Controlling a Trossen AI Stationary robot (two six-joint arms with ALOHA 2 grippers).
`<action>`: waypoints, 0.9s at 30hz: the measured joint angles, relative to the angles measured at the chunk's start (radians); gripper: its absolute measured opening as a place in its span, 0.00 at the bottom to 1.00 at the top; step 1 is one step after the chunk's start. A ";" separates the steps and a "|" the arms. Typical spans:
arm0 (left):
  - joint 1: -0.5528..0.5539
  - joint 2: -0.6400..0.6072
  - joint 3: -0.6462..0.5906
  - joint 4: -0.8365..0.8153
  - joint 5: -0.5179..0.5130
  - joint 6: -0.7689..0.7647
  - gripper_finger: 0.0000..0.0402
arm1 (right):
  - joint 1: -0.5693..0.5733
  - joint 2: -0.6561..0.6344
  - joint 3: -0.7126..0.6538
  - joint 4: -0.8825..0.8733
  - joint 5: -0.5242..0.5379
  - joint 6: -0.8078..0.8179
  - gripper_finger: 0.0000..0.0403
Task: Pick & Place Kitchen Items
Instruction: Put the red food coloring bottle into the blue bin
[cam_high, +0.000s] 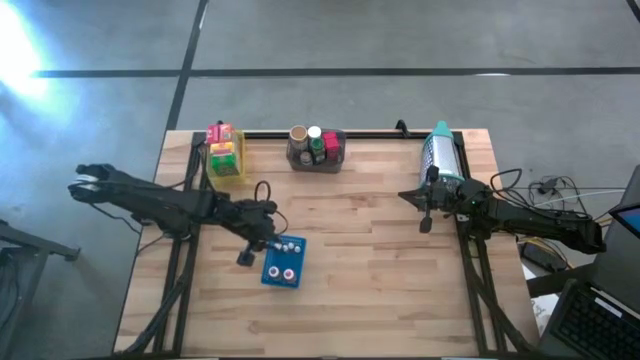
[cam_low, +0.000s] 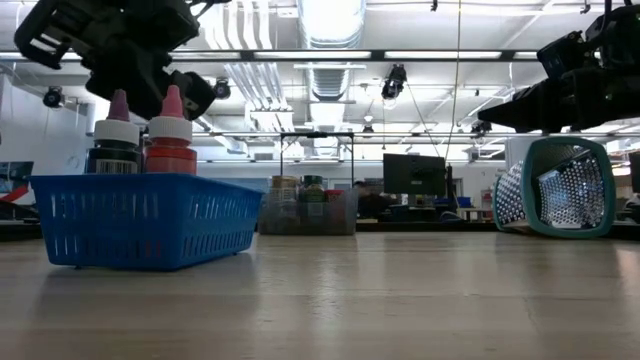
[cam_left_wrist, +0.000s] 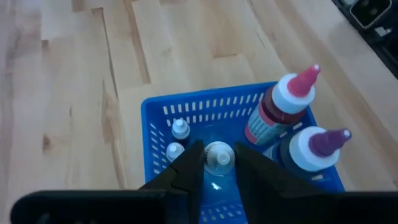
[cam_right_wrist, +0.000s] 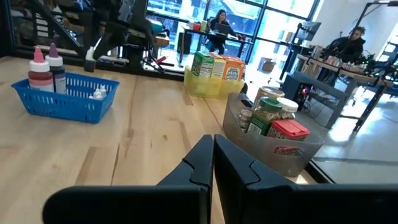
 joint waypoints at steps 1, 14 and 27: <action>0.000 0.000 -0.007 0.004 0.003 0.001 0.22 | 0.000 0.000 0.000 0.000 0.000 0.001 0.02; -0.001 0.056 -0.032 0.039 0.009 0.143 0.22 | 0.000 0.000 0.000 0.000 0.000 0.010 0.02; -0.001 0.205 0.017 0.046 0.063 0.239 0.22 | 0.000 0.000 0.000 0.000 0.000 0.020 0.02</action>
